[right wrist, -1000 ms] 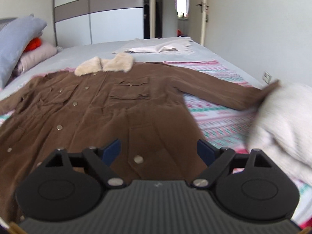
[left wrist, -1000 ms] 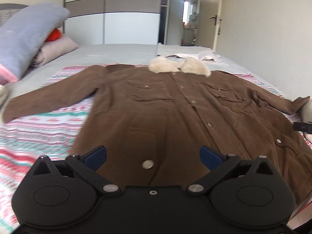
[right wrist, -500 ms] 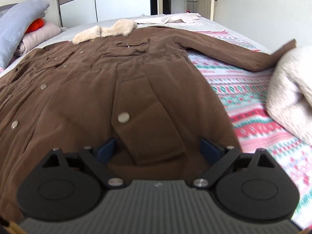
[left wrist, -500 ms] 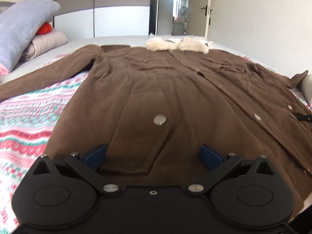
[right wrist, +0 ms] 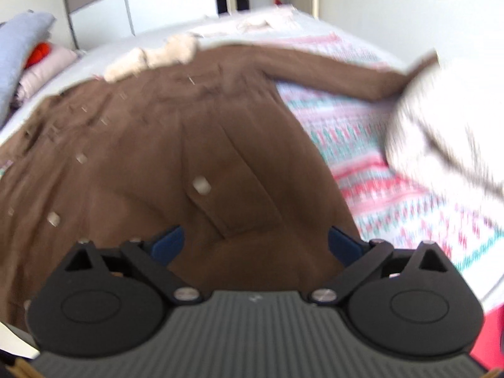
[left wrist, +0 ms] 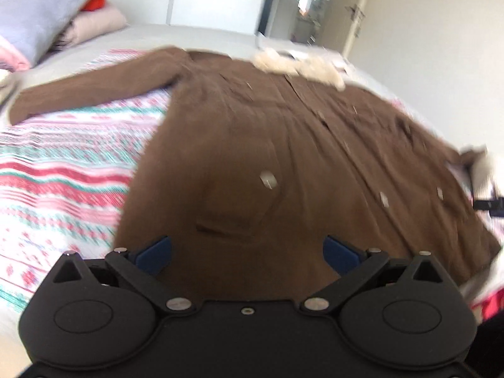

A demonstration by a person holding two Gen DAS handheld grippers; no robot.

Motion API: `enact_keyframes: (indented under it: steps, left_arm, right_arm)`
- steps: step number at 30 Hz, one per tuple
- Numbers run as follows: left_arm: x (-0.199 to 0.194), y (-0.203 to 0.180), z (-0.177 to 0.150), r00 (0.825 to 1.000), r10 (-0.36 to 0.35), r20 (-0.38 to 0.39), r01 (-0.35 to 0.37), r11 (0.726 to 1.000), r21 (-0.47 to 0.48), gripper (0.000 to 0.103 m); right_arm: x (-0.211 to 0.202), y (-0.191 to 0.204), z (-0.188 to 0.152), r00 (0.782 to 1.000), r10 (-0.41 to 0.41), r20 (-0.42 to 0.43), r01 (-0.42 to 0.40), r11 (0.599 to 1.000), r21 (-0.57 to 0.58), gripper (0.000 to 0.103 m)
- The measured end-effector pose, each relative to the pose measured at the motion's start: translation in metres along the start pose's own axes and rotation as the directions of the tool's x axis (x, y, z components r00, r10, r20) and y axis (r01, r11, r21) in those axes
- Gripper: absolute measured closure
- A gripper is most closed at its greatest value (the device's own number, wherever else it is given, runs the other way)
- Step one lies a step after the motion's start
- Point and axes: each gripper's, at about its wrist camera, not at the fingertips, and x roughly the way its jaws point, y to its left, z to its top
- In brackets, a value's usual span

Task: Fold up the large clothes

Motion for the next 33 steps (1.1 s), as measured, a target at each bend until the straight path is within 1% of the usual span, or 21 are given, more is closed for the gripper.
enact_keyframes:
  steps: [2, 4, 8, 11, 13, 16, 18, 19, 21, 22, 23, 24, 26, 27, 28, 29, 30, 32, 33]
  left_arm:
    - [-0.003, 0.007, 0.012, 0.999, 0.040, 0.037, -0.039, 0.999, -0.014, 0.000]
    - [-0.005, 0.013, 0.023, 0.994, 0.093, 0.062, -0.091, 0.995, -0.028, 0.000]
    - [-0.003, 0.030, 0.044, 0.985, 0.155, 0.074, -0.150, 0.986, -0.069, 0.000]
    - [0.003, 0.046, 0.058, 0.973, 0.219, 0.072, -0.210, 0.971, -0.112, 0.000]
    - [0.009, 0.060, 0.066, 0.960, 0.276, 0.050, -0.266, 0.952, -0.149, 0.000]
    - [0.016, 0.088, 0.075, 0.939, 0.345, 0.018, -0.336, 0.926, -0.173, 0.000]
    - [0.018, 0.116, 0.080, 0.921, 0.388, 0.020, -0.375, 0.902, -0.216, 0.000]
    - [0.018, 0.131, 0.082, 0.915, 0.403, 0.026, -0.385, 0.889, -0.248, 0.000]
    - [0.022, 0.166, 0.086, 0.894, 0.447, 0.022, -0.414, 0.845, -0.338, 0.000]
    - [0.028, 0.184, 0.091, 0.892, 0.452, 0.020, -0.410, 0.825, -0.389, 0.000]
    - [0.032, 0.203, 0.092, 0.896, 0.444, 0.018, -0.391, 0.805, -0.446, 0.000]
    - [0.037, 0.221, 0.093, 0.905, 0.426, 0.020, -0.360, 0.788, -0.499, 0.000]
    - [0.051, 0.251, 0.095, 0.917, 0.399, 0.019, -0.312, 0.744, -0.591, 0.003]
    - [0.057, 0.264, 0.096, 0.922, 0.386, 0.026, -0.286, 0.724, -0.628, 0.008]
    - [0.064, 0.273, 0.097, 0.932, 0.361, 0.036, -0.251, 0.713, -0.655, 0.024]
    - [0.071, 0.280, 0.098, 0.941, 0.333, 0.052, -0.211, 0.701, -0.681, 0.031]
    - [0.076, 0.284, 0.100, 0.945, 0.320, 0.074, -0.180, 0.692, -0.699, 0.031]
    - [0.088, 0.289, 0.107, 0.948, 0.294, 0.119, -0.122, 0.684, -0.719, 0.032]
    - [0.094, 0.291, 0.111, 0.948, 0.291, 0.126, -0.110, 0.676, -0.729, 0.032]
  right_arm:
    - [-0.003, 0.012, 0.014, 0.999, 0.036, 0.030, -0.035, 0.999, -0.021, 0.001]
    - [-0.002, 0.025, 0.028, 0.997, 0.056, 0.045, -0.054, 0.998, -0.040, 0.001]
    - [0.013, 0.052, 0.055, 0.995, 0.078, 0.058, -0.074, 0.994, -0.078, 0.001]
    - [0.028, 0.067, 0.065, 0.994, 0.093, 0.059, -0.089, 0.993, -0.073, 0.001]
    - [0.040, 0.073, 0.066, 0.992, 0.115, 0.048, -0.113, 0.992, -0.053, 0.001]
    - [0.063, 0.077, 0.068, 0.987, 0.159, -0.022, -0.159, 0.987, 0.011, 0.001]
    - [0.072, 0.081, 0.072, 0.984, 0.169, -0.052, -0.167, 0.985, 0.044, 0.001]
    - [0.074, 0.085, 0.074, 0.984, 0.174, -0.050, -0.171, 0.984, 0.050, 0.001]
    - [0.076, 0.095, 0.076, 0.984, 0.174, -0.036, -0.172, 0.985, 0.032, 0.001]
    - [0.078, 0.100, 0.077, 0.986, 0.165, -0.031, -0.164, 0.986, 0.014, 0.001]
    - [0.079, 0.105, 0.077, 0.988, 0.153, -0.032, -0.153, 0.988, -0.004, 0.001]
    - [0.081, 0.110, 0.077, 0.989, 0.142, -0.036, -0.143, 0.989, -0.023, 0.001]
    - [0.086, 0.118, 0.078, 0.990, 0.136, -0.041, -0.138, 0.989, -0.047, 0.001]
    - [0.089, 0.120, 0.079, 0.990, 0.136, -0.043, -0.138, 0.989, -0.051, 0.001]
    - [0.090, 0.122, 0.079, 0.990, 0.134, -0.044, -0.137, 0.989, -0.055, 0.001]
    - [0.093, 0.123, 0.080, 0.990, 0.130, -0.046, -0.133, 0.989, -0.059, 0.001]
    - [0.095, 0.125, 0.080, 0.991, 0.121, -0.048, -0.124, 0.990, -0.065, 0.001]
    - [0.100, 0.128, 0.080, 0.994, 0.097, -0.053, -0.101, 0.992, -0.079, 0.001]
    - [0.103, 0.129, 0.080, 0.995, 0.084, -0.056, -0.088, 0.992, -0.088, 0.001]
